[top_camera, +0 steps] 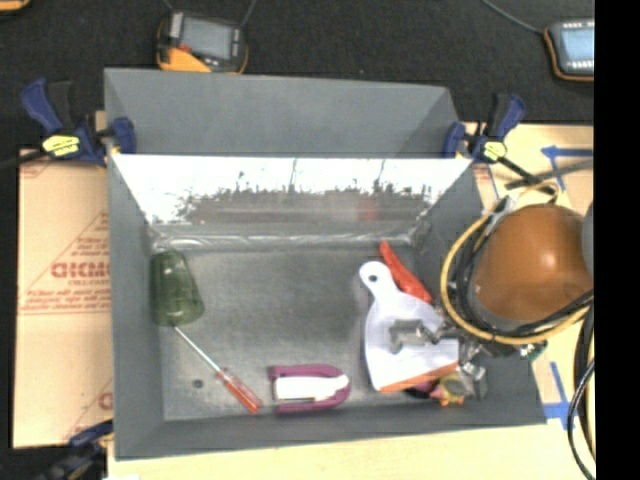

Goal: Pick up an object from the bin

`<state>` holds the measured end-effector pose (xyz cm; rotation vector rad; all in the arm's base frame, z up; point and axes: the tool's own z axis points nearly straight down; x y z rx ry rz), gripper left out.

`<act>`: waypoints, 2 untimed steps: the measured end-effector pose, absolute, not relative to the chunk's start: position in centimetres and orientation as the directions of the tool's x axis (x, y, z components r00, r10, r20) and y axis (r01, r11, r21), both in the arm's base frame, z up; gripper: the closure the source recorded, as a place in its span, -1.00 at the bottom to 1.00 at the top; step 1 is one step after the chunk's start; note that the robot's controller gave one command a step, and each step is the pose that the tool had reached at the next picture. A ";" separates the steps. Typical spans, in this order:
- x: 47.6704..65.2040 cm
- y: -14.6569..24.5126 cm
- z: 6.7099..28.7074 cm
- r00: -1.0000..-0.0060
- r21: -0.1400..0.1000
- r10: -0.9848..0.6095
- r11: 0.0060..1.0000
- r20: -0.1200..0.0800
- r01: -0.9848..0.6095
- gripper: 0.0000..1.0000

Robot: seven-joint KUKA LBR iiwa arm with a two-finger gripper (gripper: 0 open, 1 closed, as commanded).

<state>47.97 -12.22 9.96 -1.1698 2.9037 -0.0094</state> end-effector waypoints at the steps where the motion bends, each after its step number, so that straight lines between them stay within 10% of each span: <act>1: 48.9 -11.9 7.7 -0.719 -0.009 -0.695 0.719 0.000 -0.695 1.00; 2: 48.9 -11.9 7.7 -0.719 -0.009 -0.695 0.719 0.000 -0.695 1.00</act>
Offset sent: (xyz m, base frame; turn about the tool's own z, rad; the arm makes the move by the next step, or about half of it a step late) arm 0.0000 0.0000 0.0000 0.0000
